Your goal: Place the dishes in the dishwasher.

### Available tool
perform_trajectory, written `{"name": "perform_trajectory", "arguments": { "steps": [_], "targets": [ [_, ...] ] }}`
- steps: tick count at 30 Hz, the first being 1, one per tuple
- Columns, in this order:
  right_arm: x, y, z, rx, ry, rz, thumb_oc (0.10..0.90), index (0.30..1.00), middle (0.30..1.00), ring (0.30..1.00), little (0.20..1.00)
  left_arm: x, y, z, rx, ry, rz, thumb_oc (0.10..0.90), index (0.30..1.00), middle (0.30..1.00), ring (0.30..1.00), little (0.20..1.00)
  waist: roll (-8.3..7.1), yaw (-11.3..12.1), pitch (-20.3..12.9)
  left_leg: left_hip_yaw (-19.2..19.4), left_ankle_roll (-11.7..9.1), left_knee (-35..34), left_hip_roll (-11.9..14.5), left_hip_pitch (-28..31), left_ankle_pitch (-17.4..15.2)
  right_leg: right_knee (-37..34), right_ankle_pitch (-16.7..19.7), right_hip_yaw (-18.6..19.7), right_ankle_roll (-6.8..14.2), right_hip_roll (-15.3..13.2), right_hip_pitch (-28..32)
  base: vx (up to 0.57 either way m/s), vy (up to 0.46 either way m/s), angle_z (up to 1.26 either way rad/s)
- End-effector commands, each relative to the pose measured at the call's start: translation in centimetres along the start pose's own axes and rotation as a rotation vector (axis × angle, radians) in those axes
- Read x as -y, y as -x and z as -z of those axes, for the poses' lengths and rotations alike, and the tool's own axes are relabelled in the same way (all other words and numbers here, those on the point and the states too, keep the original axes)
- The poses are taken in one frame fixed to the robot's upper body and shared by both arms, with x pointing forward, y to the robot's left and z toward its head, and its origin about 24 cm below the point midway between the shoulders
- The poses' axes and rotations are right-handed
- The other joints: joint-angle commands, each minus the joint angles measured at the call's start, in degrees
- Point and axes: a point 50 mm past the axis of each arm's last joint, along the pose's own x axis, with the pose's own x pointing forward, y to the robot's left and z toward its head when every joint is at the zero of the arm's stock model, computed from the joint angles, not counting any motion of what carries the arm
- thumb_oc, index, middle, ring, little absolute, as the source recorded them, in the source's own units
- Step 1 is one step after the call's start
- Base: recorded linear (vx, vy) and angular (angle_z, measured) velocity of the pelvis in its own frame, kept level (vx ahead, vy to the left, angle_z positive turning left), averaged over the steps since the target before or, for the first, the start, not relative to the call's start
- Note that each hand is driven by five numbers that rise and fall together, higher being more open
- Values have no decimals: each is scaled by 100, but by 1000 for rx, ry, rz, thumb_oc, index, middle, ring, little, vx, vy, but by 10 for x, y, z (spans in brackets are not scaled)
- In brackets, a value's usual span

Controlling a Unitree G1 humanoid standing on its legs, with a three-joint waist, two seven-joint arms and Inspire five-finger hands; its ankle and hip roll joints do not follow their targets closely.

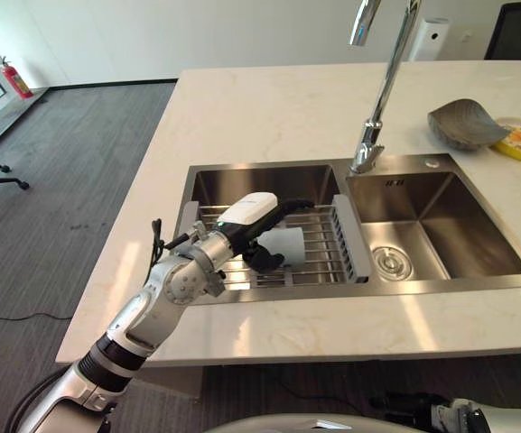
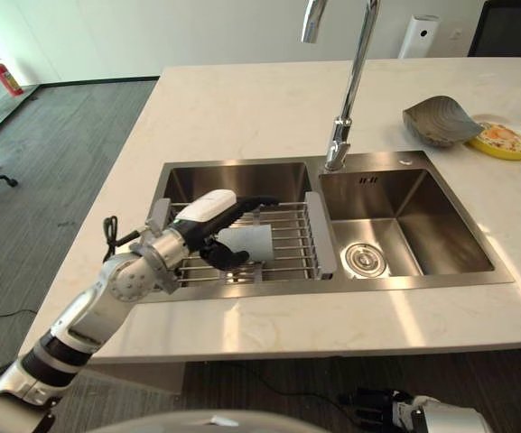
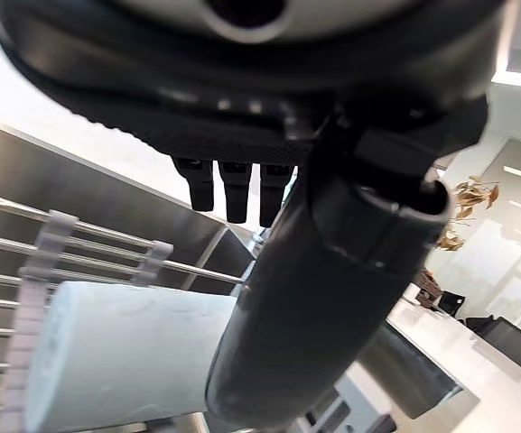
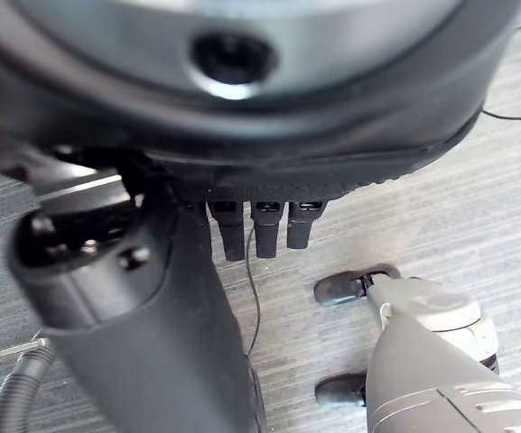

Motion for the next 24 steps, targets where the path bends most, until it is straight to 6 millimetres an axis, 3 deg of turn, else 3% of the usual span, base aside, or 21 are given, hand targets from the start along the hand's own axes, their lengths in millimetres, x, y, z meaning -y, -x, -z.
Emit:
{"name": "perform_trajectory", "arguments": {
  "steps": [1,9,16,24],
  "targets": [
    [25,13,-8,31,-12,68,800,900,900,900,900,-45,-16,-23,101,-98,-167,800,900,900,900,900,92,164,-349,122,-300,23,211,-45,-313,49,395,-70,260,-199,-619,-1,7,-8],
    [23,10,2,5,-9,74,800,900,900,900,900,-25,-34,-20,55,-48,-63,800,900,900,900,900,131,48,-345,203,-281,23,210,12,-356,49,413,37,264,-198,-615,-4,2,-7],
    [17,5,15,-22,0,78,800,900,900,900,900,-5,-37,20,-159,-27,-45,800,900,900,900,900,155,-56,-338,248,-266,23,203,66,-388,49,414,119,268,-195,-615,-5,-1,-4],
    [6,-2,26,-36,6,65,800,900,900,900,900,11,-31,50,-319,-1,-14,800,900,900,900,900,175,-92,-340,284,-255,23,195,96,-403,49,421,171,275,-193,-625,-5,1,-6]
  ]
}}
